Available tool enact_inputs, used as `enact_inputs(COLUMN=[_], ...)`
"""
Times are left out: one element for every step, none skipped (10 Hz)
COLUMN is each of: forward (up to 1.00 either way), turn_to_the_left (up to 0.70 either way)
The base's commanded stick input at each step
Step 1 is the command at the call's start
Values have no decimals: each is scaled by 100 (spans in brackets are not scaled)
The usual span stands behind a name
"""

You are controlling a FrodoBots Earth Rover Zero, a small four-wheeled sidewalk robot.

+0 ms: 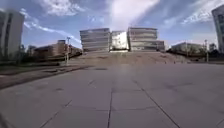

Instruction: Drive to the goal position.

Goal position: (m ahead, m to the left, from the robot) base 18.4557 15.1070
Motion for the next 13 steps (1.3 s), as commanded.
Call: enact_inputs(forward=[70, 70, 70, 70, 70, 70, 70, 70, 70, 70, 70, 70, 70], turn_to_the_left=[-14, -14, -14, -14, -14, -9, 0, 0, 0, 0, 0, 0, 0])
